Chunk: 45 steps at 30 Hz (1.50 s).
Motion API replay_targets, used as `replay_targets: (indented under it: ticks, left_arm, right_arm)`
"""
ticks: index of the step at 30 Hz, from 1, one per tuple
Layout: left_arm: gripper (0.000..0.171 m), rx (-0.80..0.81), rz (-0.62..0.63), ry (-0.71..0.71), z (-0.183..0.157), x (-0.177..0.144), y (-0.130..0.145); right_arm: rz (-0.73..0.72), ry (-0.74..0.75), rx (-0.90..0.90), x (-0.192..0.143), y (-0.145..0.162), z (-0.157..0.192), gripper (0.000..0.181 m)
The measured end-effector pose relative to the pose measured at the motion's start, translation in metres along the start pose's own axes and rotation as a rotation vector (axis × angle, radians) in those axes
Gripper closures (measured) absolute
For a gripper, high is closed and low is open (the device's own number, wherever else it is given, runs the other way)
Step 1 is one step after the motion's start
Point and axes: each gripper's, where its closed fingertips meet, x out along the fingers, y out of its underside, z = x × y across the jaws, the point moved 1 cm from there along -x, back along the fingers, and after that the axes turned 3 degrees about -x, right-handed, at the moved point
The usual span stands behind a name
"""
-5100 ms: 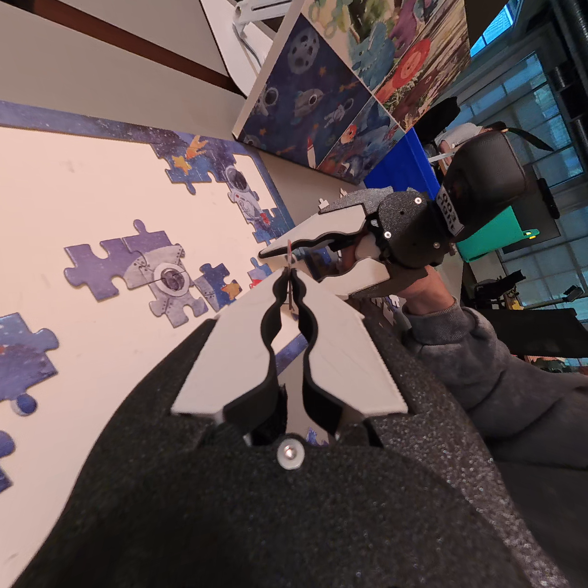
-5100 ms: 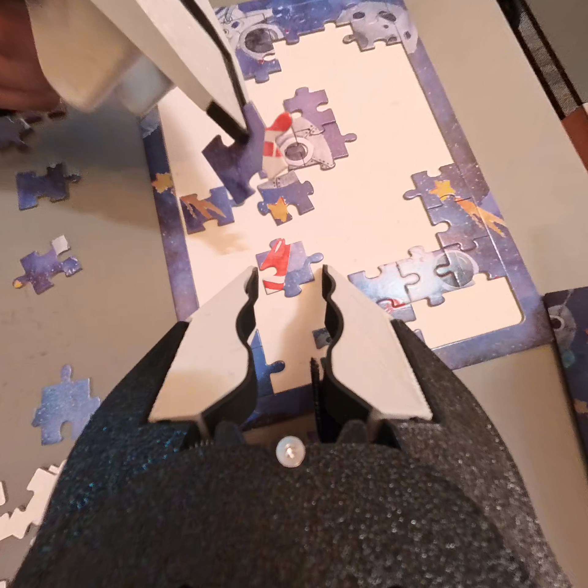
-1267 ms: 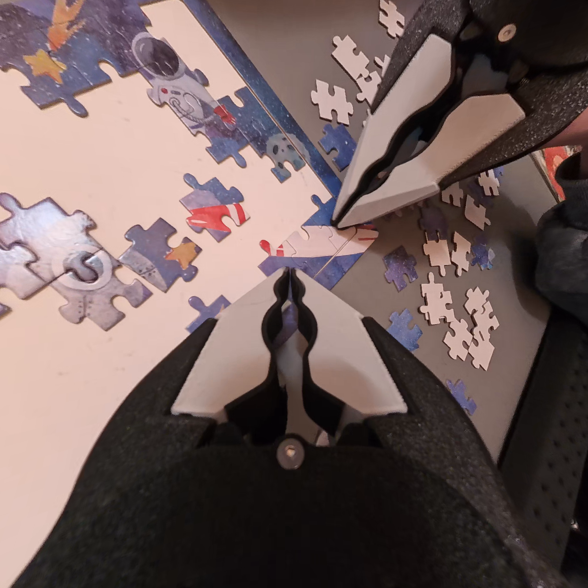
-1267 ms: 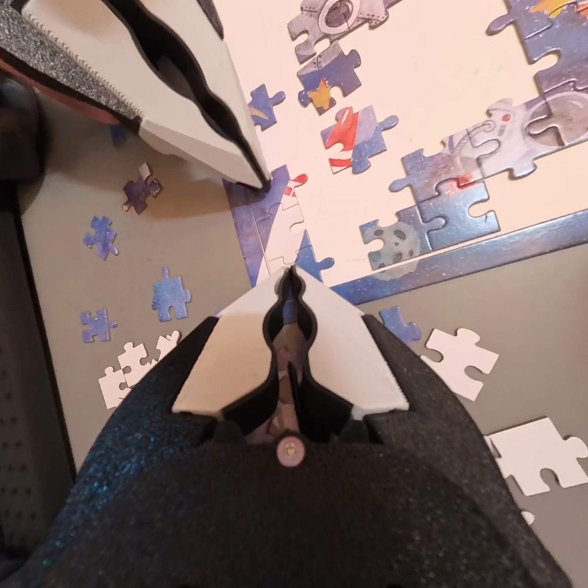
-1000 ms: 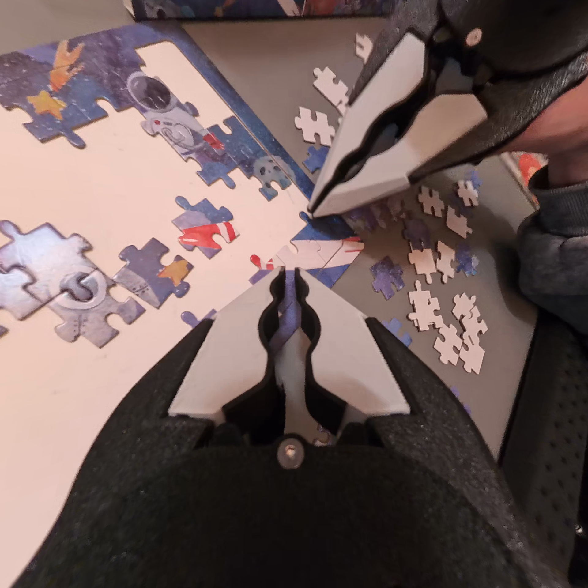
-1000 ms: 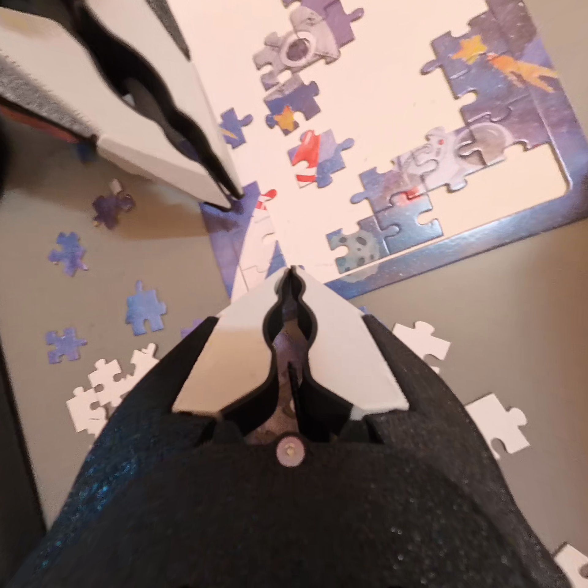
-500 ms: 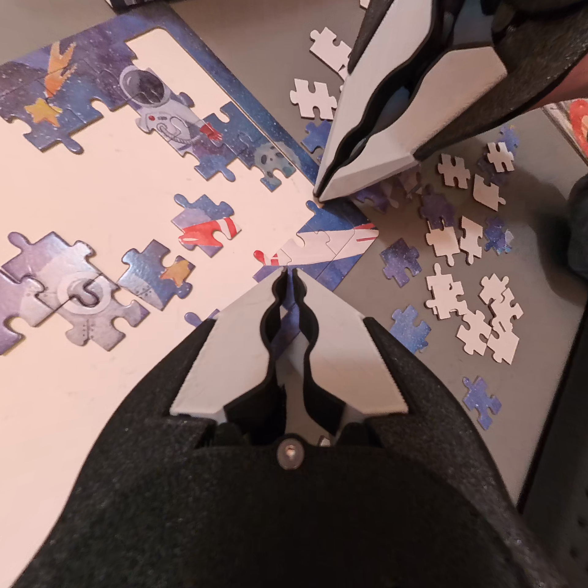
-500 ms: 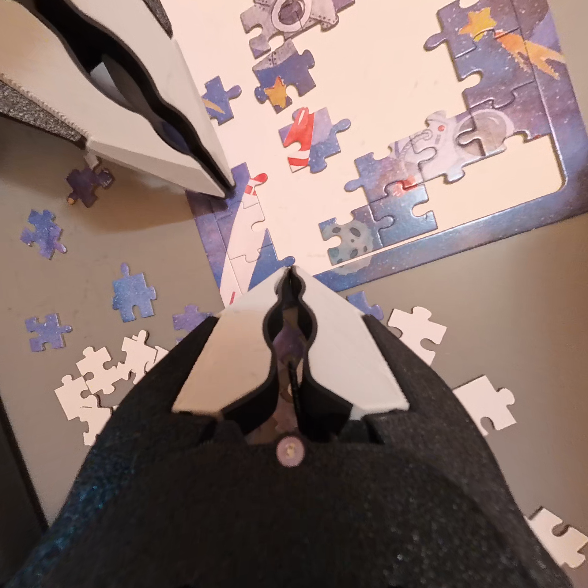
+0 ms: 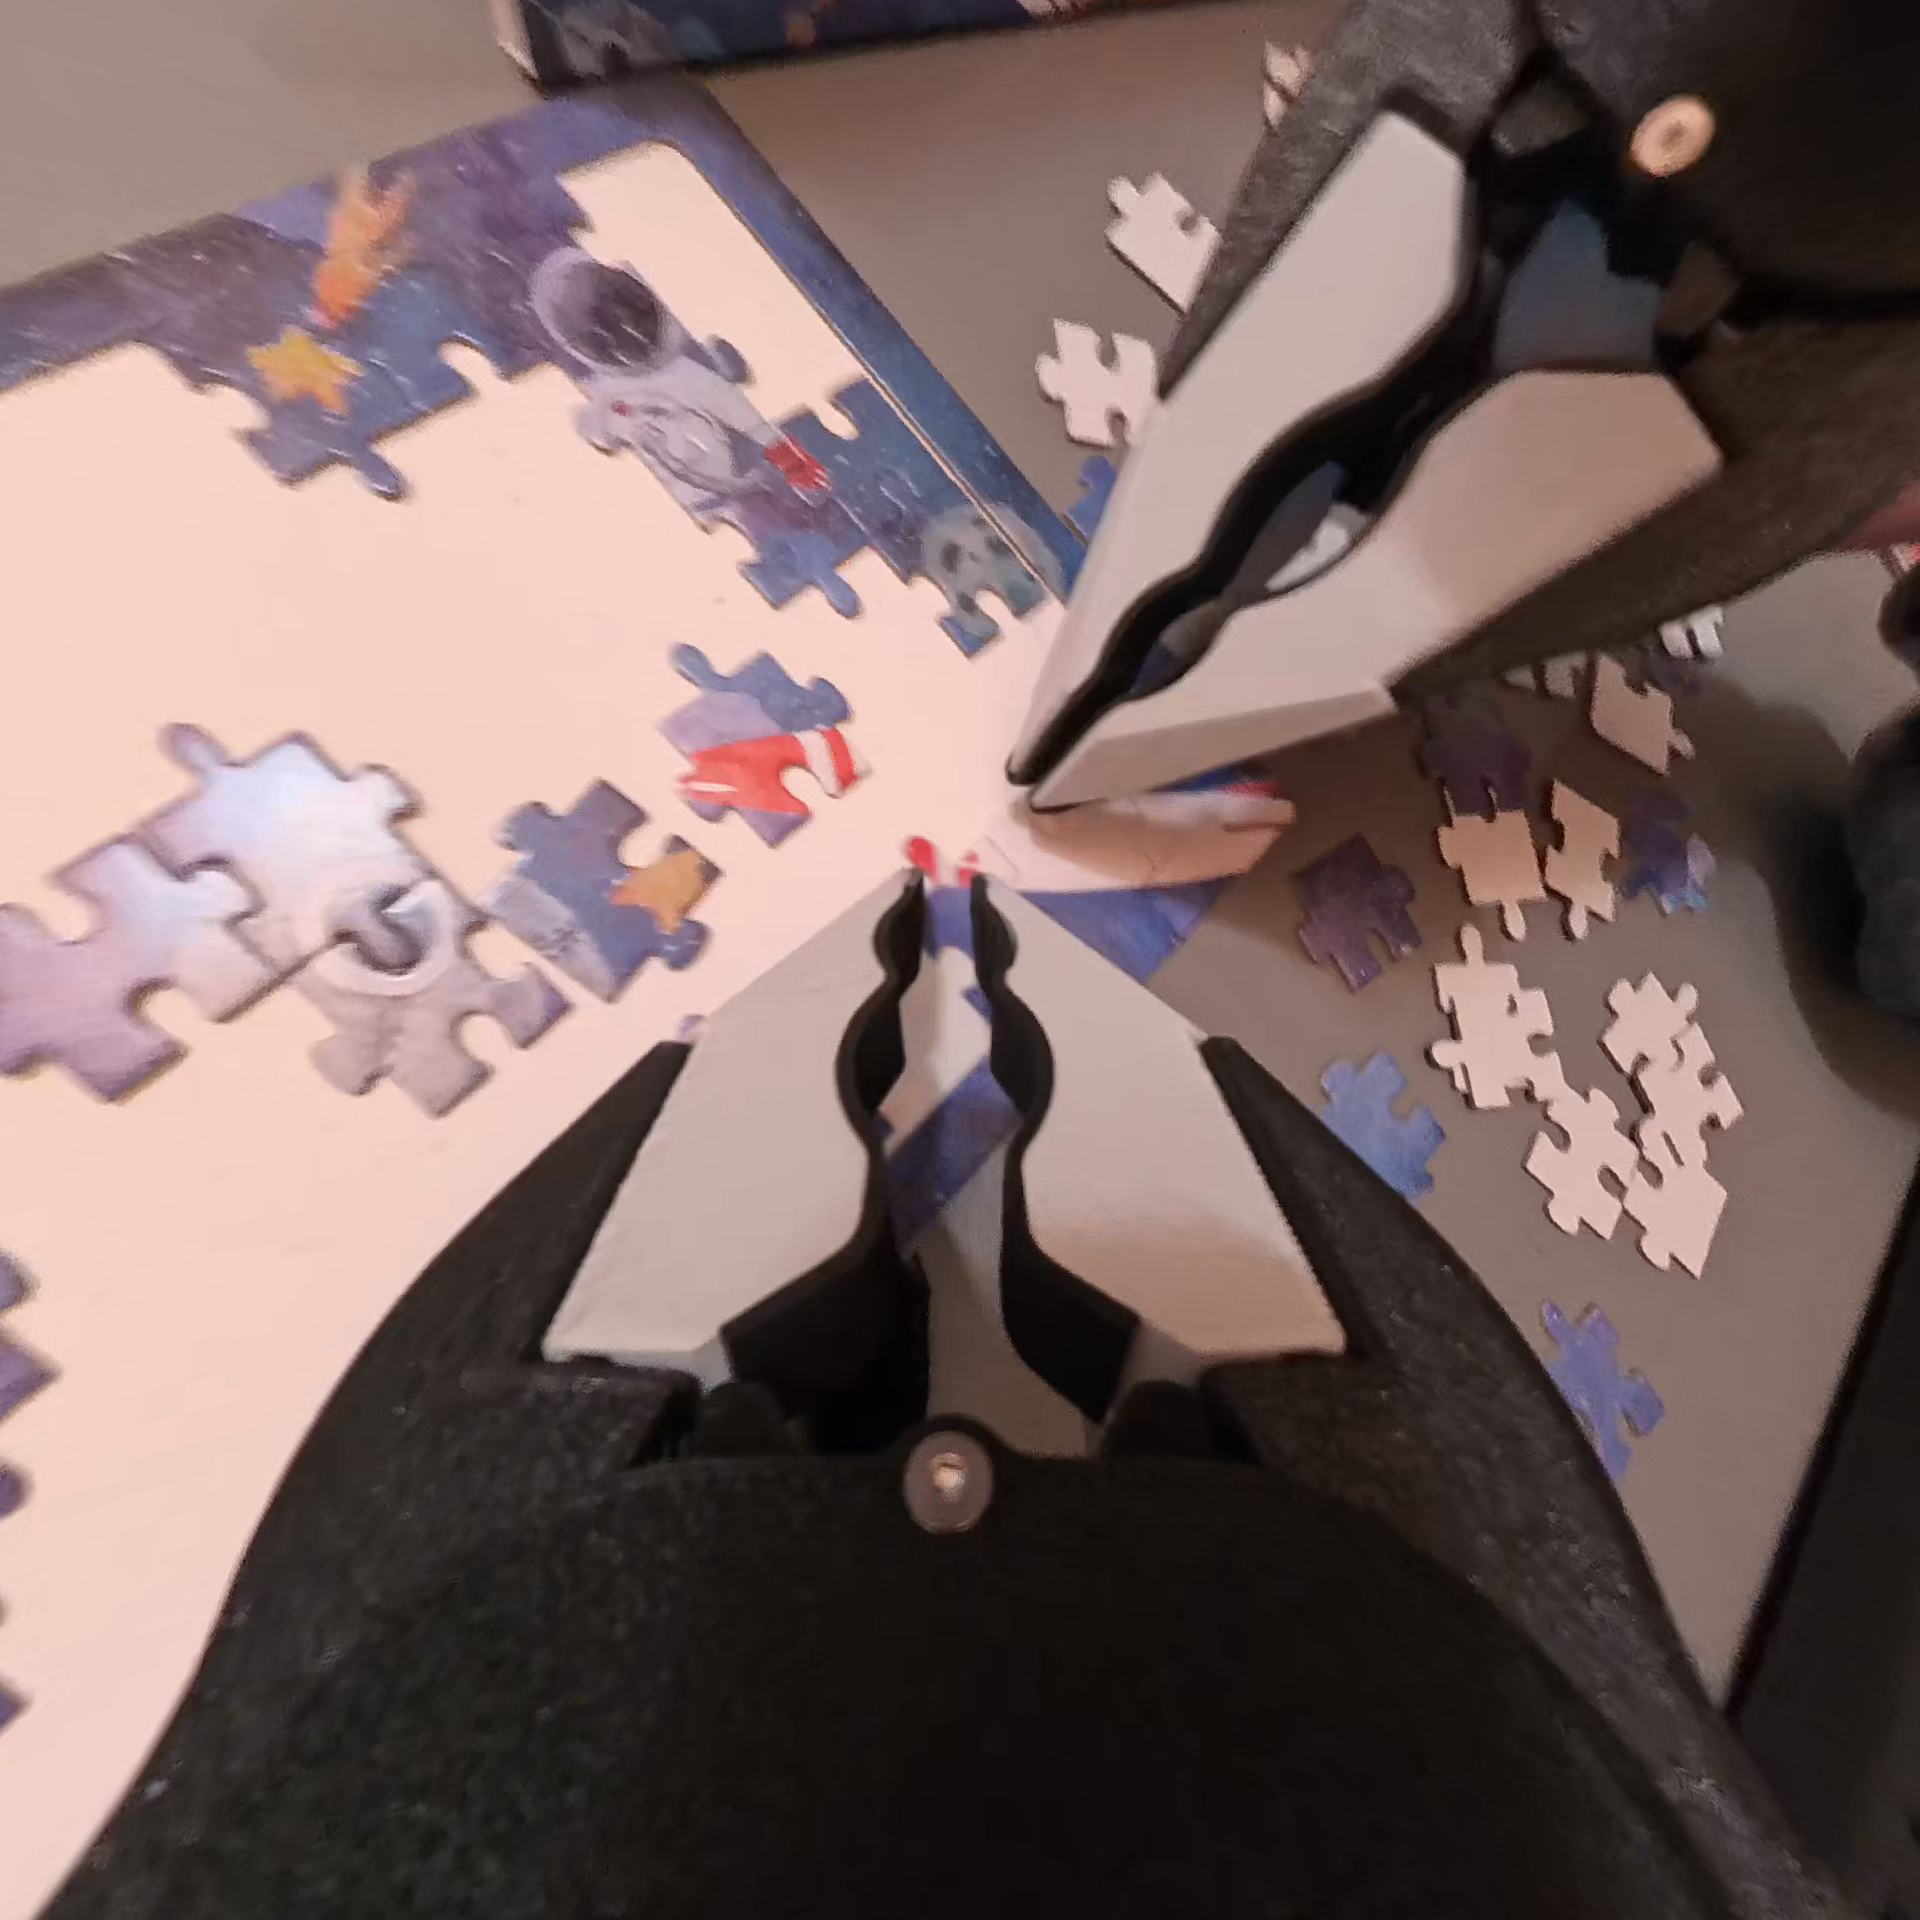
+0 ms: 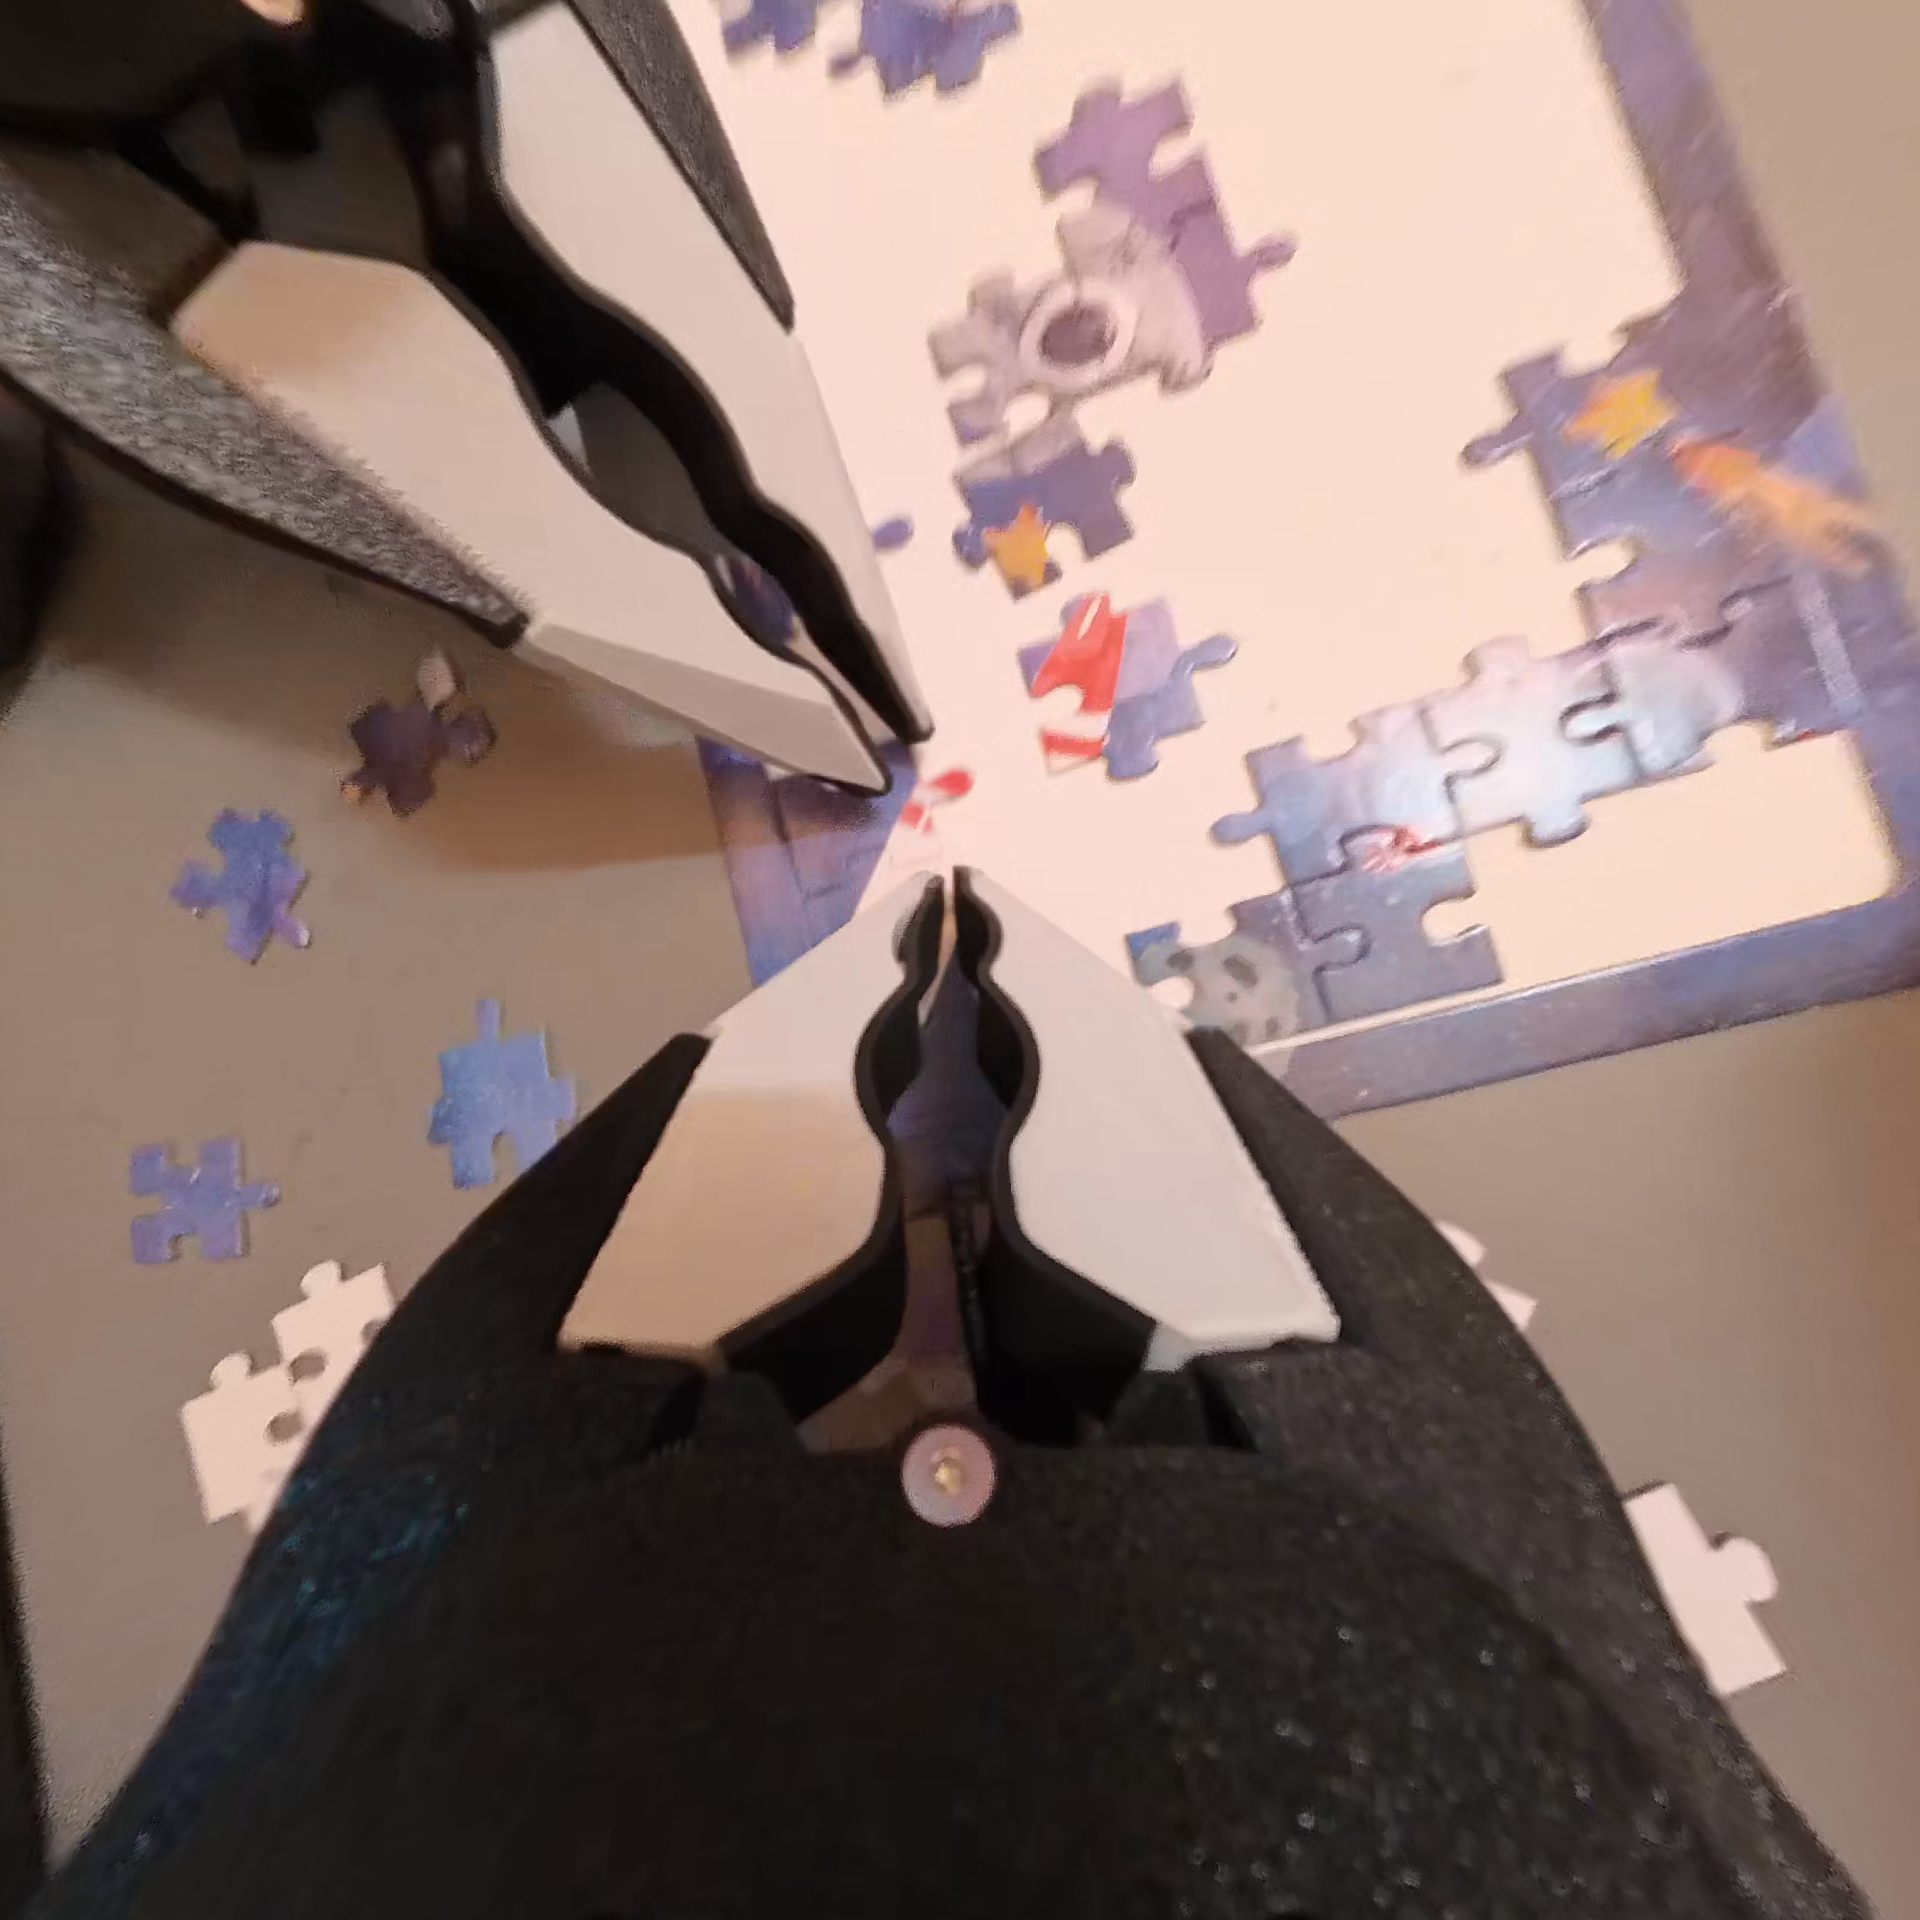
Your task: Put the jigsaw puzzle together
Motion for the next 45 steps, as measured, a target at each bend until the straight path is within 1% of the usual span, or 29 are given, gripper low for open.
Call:
replay_targets:
  ticks: [1,3,5,8,10,14,17,20,21,28,29,30,34,36,39,40,42,43,45]
  left_arm:
    - [0.162,-0.022,-0.034,-0.035,0.009,-0.003,-0.006]
    - [0.161,-0.066,-0.100,-0.089,0.025,-0.008,-0.017]
    - [0.161,-0.123,-0.155,-0.083,0.032,-0.014,-0.024]
    - [0.161,-0.189,-0.212,-0.040,0.034,-0.021,-0.031]
    - [0.161,-0.196,-0.230,-0.047,0.036,-0.025,-0.033]
    - [0.161,-0.190,-0.233,-0.053,0.036,-0.026,-0.034]
    - [0.161,-0.183,-0.227,-0.051,0.035,-0.026,-0.034]
    - [0.161,-0.184,-0.236,-0.055,0.036,-0.028,-0.034]
    - [0.161,-0.186,-0.239,-0.057,0.036,-0.029,-0.035]
    - [0.161,-0.202,-0.260,-0.070,0.042,-0.035,-0.036]
    - [0.161,-0.203,-0.260,-0.071,0.043,-0.035,-0.036]
    - [0.161,-0.204,-0.258,-0.073,0.043,-0.035,-0.036]
    - [0.161,-0.201,-0.241,-0.070,0.043,-0.033,-0.033]
    - [0.161,-0.192,-0.222,-0.067,0.041,-0.030,-0.031]
    - [0.161,-0.163,-0.181,-0.068,0.038,-0.023,-0.027]
    - [0.161,-0.149,-0.172,-0.082,0.038,-0.020,-0.026]
    - [0.161,-0.119,-0.164,-0.123,0.041,-0.018,-0.026]
    - [0.161,-0.105,-0.164,-0.144,0.043,-0.018,-0.026]
    - [0.161,-0.094,-0.171,-0.174,0.048,-0.021,-0.027]
  right_arm:
    - [-0.060,0.027,-0.006,-0.001,-0.009,-0.005,0.173]
    - [-0.159,0.104,0.004,-0.001,-0.022,-0.020,0.148]
    - [-0.176,0.104,-0.013,0.004,-0.025,-0.020,0.146]
    - [-0.173,0.143,-0.044,0.009,-0.026,-0.024,0.147]
    - [-0.161,0.136,-0.029,0.014,-0.024,-0.025,0.146]
    - [-0.144,0.184,-0.013,0.021,-0.021,-0.035,0.137]
    - [-0.146,0.195,-0.027,0.023,-0.022,-0.036,0.139]
    - [-0.136,0.178,-0.047,0.022,-0.021,-0.032,0.156]
    - [-0.135,0.175,-0.051,0.023,-0.021,-0.030,0.159]
    - [-0.104,0.166,-0.038,0.018,-0.018,-0.029,0.161]
    - [-0.098,0.167,-0.037,0.015,-0.017,-0.028,0.178]
    - [-0.105,0.175,-0.036,0.010,-0.018,-0.027,0.181]
    - [-0.136,0.155,-0.013,-0.005,-0.025,-0.014,0.181]
    - [-0.142,0.177,-0.002,-0.008,-0.028,-0.017,0.179]
    - [-0.133,0.220,0.051,-0.002,-0.025,-0.035,0.153]
    - [-0.114,0.230,0.067,0.003,-0.021,-0.040,0.148]
    - [-0.104,0.255,0.053,0.009,-0.020,-0.044,0.146]
    - [-0.079,0.273,0.011,0.010,-0.019,-0.044,0.147]
    - [0.088,0.308,-0.097,-0.002,-0.007,-0.039,0.147]
